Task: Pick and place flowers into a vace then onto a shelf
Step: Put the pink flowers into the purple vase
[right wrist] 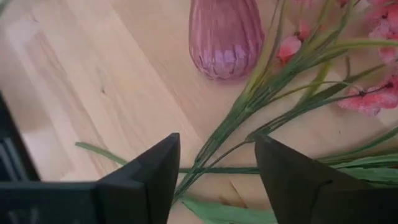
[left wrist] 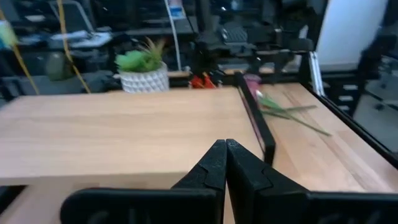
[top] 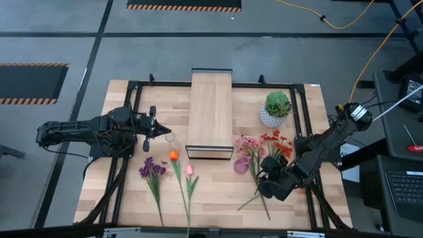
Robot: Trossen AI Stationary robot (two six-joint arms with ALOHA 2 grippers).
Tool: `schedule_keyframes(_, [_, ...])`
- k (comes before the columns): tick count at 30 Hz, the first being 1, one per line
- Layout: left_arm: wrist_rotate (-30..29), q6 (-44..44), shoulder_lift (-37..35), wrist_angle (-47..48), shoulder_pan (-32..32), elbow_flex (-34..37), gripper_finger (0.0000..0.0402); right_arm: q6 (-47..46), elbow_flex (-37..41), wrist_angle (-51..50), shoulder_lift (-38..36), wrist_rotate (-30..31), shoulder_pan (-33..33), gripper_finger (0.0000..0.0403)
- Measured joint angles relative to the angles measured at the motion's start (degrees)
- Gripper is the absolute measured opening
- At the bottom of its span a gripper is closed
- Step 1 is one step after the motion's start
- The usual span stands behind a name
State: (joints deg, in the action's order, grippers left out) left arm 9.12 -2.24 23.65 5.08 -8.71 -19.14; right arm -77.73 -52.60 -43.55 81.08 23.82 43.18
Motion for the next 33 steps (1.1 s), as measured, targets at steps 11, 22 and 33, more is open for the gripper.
schedule_keyframes(11, [-0.2, 0.0, 1.1, 2.1, 0.0, 0.0, 0.0004, -6.1, 0.0, 0.9, 7.7, -1.6, 0.0, 0.0218])
schedule_keyframes(22, [-0.5, 0.0, 1.6, 2.1, 0.0, 0.0, 0.0004, -8.7, 0.0, 5.9, 13.5, -3.0, 0.0, 0.0218])
schedule_keyframes(33, [-0.5, 0.1, 1.6, 2.1, 0.0, 0.0, 0.0004, -10.1, 0.0, 6.2, 16.2, -2.9, 0.0, 0.0218])
